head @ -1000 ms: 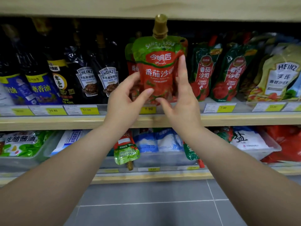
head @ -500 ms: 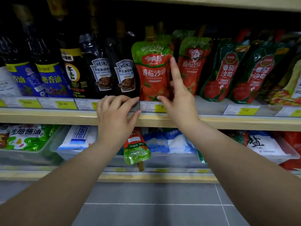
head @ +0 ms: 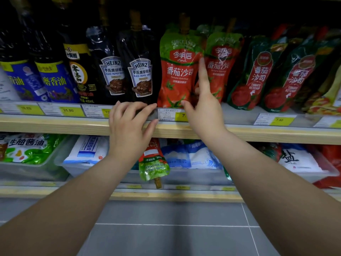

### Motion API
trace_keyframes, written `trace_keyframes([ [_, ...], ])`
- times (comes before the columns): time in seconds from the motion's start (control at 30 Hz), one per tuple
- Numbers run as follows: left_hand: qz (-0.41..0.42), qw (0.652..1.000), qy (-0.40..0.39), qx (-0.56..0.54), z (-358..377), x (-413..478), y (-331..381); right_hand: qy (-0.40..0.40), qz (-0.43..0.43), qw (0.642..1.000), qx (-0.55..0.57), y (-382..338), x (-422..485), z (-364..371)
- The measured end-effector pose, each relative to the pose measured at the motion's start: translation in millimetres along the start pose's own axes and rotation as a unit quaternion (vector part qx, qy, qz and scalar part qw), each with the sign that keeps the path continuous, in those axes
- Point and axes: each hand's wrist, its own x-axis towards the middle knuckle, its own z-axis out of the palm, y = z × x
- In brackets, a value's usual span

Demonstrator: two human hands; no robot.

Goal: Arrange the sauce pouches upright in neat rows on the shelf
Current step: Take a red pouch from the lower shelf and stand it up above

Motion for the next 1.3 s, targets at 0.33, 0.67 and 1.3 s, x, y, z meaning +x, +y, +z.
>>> trace_keyframes([
  [0.33, 0.057, 0.998, -0.018, -0.032, -15.2, -63.7, -20.9, -0.151, -0.178, 0.970, -0.061, 20.7, -116.1, 39.5],
  [0.67, -0.075, 0.964, -0.241, -0.081, -9.3, -115.4, -52.1, -0.326, -0.075, 0.924, -0.184, 30.5, -139.2, 92.4],
  [1.3, -0.201, 0.959, -0.154, -0.130, 9.5, -88.7, -30.3, -0.144, -0.062, 0.987, 0.021, -48.9, -63.2, 9.1],
])
